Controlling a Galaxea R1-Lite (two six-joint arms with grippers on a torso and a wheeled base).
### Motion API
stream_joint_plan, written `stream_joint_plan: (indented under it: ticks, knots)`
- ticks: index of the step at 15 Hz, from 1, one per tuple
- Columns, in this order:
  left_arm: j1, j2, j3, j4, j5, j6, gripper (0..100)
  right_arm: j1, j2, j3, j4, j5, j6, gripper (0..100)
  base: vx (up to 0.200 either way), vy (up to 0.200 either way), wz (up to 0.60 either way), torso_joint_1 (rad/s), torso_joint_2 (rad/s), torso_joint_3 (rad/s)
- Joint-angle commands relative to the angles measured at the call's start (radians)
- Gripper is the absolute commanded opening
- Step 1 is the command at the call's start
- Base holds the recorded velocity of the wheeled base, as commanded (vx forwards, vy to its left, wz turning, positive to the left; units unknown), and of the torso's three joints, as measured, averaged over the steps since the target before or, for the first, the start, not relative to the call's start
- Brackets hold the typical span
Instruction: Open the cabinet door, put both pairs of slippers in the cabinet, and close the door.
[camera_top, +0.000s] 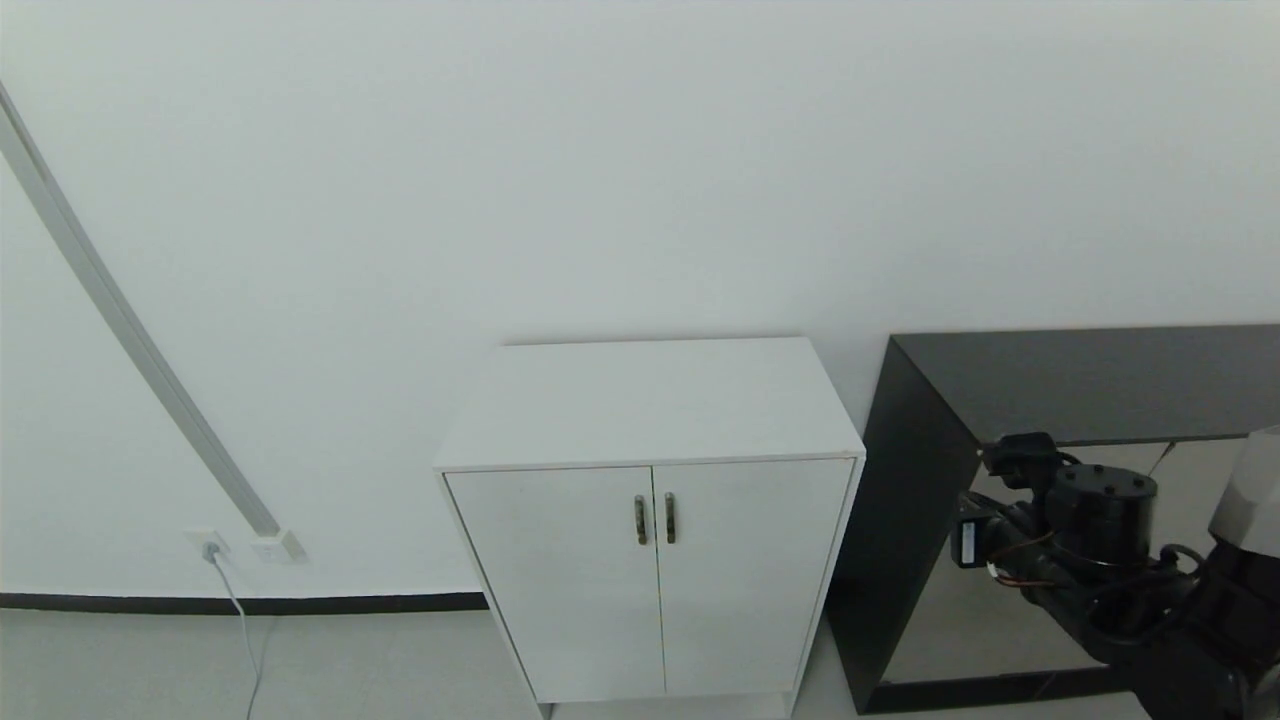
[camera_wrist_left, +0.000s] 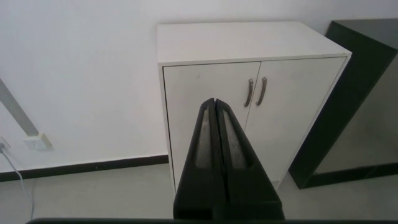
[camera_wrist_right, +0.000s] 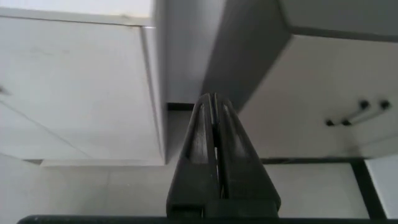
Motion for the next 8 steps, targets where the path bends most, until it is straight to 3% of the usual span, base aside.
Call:
stream_joint_plan:
  ticks: [1,8]
  knots:
    - [-0.001,0.000,0.001,0.000,0.000,0.000,0,-0.034,-0.060,0.090,-0.031,-0.009,-0.001,0,0.000,0.000,0.00,0.000,0.00,0.000]
    - [0.000,0.000,0.001,0.000,0.000,0.000,0,-0.071,-0.192,0.391,-0.182,-0.042,-0.008,0,0.000,0.000,0.00,0.000,0.00,0.000]
